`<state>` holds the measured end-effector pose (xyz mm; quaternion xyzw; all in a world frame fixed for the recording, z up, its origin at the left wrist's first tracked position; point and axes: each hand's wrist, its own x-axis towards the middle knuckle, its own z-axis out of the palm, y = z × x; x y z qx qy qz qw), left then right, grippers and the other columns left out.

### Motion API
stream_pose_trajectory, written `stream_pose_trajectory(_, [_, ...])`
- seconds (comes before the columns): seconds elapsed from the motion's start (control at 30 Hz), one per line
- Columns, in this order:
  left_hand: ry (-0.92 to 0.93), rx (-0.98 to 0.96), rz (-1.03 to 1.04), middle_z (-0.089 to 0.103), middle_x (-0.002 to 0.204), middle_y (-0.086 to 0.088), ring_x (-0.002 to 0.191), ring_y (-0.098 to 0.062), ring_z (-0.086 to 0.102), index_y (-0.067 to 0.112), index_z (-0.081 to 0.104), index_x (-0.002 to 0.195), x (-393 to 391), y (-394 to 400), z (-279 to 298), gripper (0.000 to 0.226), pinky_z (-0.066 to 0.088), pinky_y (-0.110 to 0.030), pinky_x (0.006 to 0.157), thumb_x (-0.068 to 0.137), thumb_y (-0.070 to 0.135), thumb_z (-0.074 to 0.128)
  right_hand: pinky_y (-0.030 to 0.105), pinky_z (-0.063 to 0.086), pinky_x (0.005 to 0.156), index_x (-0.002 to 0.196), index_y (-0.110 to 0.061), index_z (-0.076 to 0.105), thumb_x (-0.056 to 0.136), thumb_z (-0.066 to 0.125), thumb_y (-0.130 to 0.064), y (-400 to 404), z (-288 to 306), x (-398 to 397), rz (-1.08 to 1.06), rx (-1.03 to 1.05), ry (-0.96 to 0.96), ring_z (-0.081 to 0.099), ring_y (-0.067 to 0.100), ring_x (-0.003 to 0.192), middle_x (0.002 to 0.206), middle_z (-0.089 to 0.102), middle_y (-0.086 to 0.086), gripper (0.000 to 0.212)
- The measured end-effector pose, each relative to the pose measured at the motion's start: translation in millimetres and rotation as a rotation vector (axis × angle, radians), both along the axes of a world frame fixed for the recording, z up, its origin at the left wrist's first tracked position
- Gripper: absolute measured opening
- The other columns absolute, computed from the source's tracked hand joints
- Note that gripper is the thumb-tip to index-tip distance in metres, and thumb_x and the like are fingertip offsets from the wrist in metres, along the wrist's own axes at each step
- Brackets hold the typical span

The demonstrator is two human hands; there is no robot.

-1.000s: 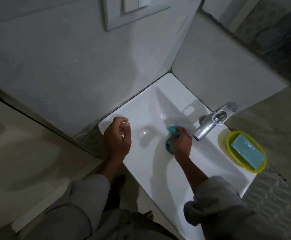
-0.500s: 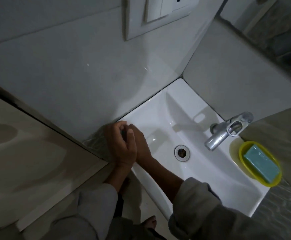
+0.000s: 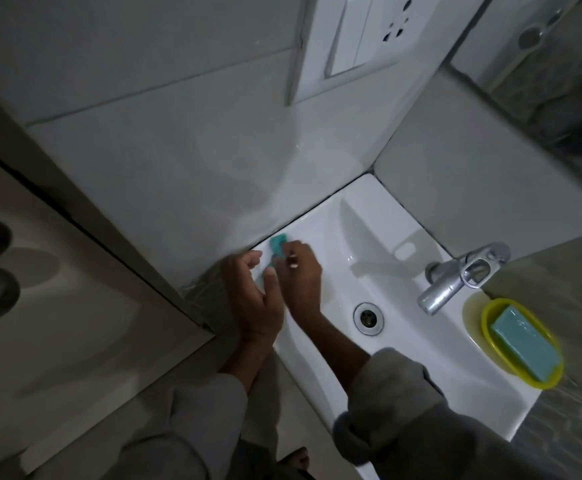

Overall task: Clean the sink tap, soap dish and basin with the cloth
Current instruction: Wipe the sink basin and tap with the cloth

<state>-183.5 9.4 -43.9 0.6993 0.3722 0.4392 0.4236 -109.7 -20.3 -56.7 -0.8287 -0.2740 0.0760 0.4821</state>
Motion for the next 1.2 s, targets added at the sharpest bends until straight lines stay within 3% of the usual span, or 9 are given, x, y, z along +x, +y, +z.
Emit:
stream_pose_trajectory(0.1, [-0.03, -0.039, 0.003, 0.058, 0.096, -0.017, 0.086, -0.033, 0.055, -0.003, 0.057, 0.103, -1, 1, 2, 0.034, 0.047, -0.046, 0.077, 0.089, 0.026, 0.044, 0.033, 0.053, 0.065, 0.087, -0.011, 0.067, 0.087, 0.062, -0.01, -9, 10, -10, 0.213, 0.083, 0.026, 0.063, 0.017, 0.076, 0.083, 0.069, 0.005, 0.005])
stream_pose_trajectory(0.3, [-0.035, -0.085, 0.051, 0.061, 0.099, -0.015, 0.09, -0.022, 0.056, 0.001, 0.057, 0.104, -2, 0, 6, 0.031, 0.053, -0.043, 0.079, 0.088, 0.027, 0.048, 0.021, 0.054, 0.071, 0.111, -0.018, 0.06, 0.093, 0.057, -0.013, 22, 21, 5, -0.327, 0.116, 0.234, 0.064, 0.013, 0.082, 0.093, 0.065, -0.001, 0.019])
stream_pose_trajectory(0.4, [-0.071, -0.124, 0.046, 0.059, 0.1, -0.018, 0.092, -0.032, 0.058, 0.0, 0.057, 0.105, -2, 2, 6, 0.034, 0.051, -0.051, 0.081, 0.087, 0.028, 0.048, 0.035, 0.055, 0.077, 0.106, -0.02, 0.059, 0.091, 0.057, -0.019, 25, 18, -10, -0.16, 0.047, 0.114, 0.06, 0.015, 0.088, 0.098, 0.063, 0.001, 0.016])
stream_pose_trajectory(0.53, [-0.054, -0.101, 0.067, 0.061, 0.098, -0.015, 0.089, -0.029, 0.057, 0.003, 0.058, 0.104, -3, 2, 1, 0.032, 0.052, -0.048, 0.078, 0.088, 0.028, 0.048, 0.034, 0.055, 0.076, 0.1, -0.016, 0.066, 0.09, 0.059, -0.018, 16, 17, 12, -0.03, -0.034, -0.021, 0.062, 0.015, 0.083, 0.095, 0.068, 0.002, 0.012])
stream_pose_trajectory(0.77, [-0.085, -0.046, 0.069, 0.059, 0.094, -0.013, 0.086, -0.031, 0.055, 0.001, 0.058, 0.099, 2, 4, -8, 0.029, 0.043, -0.035, 0.076, 0.088, 0.025, 0.047, 0.029, 0.047, 0.077, 0.102, -0.009, 0.068, 0.085, 0.06, -0.013, 6, 37, 110, -0.443, -0.15, 0.067, 0.065, 0.029, 0.092, 0.094, 0.071, 0.013, 0.019])
stream_pose_trajectory(0.93, [-0.215, -0.324, 0.087, 0.063, 0.099, -0.009, 0.091, -0.026, 0.059, 0.002, 0.058, 0.1, -1, 6, 5, 0.032, 0.048, -0.034, 0.083, 0.085, 0.029, 0.047, 0.023, 0.048, 0.072, 0.097, -0.016, 0.057, 0.09, 0.057, -0.011, 14, 32, 60, -0.295, -0.019, 0.192, 0.065, 0.023, 0.084, 0.085, 0.063, 0.0, 0.009])
stream_pose_trajectory(1.0, [-0.266, -0.444, 0.059, 0.066, 0.101, -0.011, 0.096, -0.027, 0.062, 0.001, 0.061, 0.098, -7, 13, 9, 0.023, 0.05, -0.04, 0.089, 0.089, 0.018, 0.048, 0.027, 0.053, 0.075, 0.098, -0.015, 0.059, 0.09, 0.058, -0.01, 12, 26, 33, -0.136, -0.003, 0.209, 0.064, 0.02, 0.082, 0.091, 0.065, 0.003, 0.01])
stream_pose_trajectory(1.07, [-0.272, -0.491, 0.0, 0.066, 0.106, -0.013, 0.102, -0.026, 0.062, 0.003, 0.064, 0.101, -15, 19, 11, 0.021, 0.05, -0.041, 0.094, 0.093, 0.008, 0.045, 0.016, 0.052, 0.073, 0.099, -0.015, 0.061, 0.09, 0.061, -0.009, 11, 22, 6, 0.099, -0.021, 0.227, 0.063, 0.013, 0.08, 0.096, 0.066, 0.001, 0.011])
stream_pose_trajectory(1.2, [-0.273, -0.519, -0.074, 0.062, 0.121, -0.013, 0.112, -0.018, 0.059, 0.012, 0.059, 0.114, -34, 18, 16, 0.034, 0.046, -0.023, 0.098, 0.096, 0.023, 0.032, 0.004, 0.04, 0.074, 0.108, -0.011, 0.062, 0.094, 0.056, -0.013, 3, 20, -27, 0.356, -0.137, 0.227, 0.056, 0.008, 0.089, 0.105, 0.066, 0.002, 0.016])
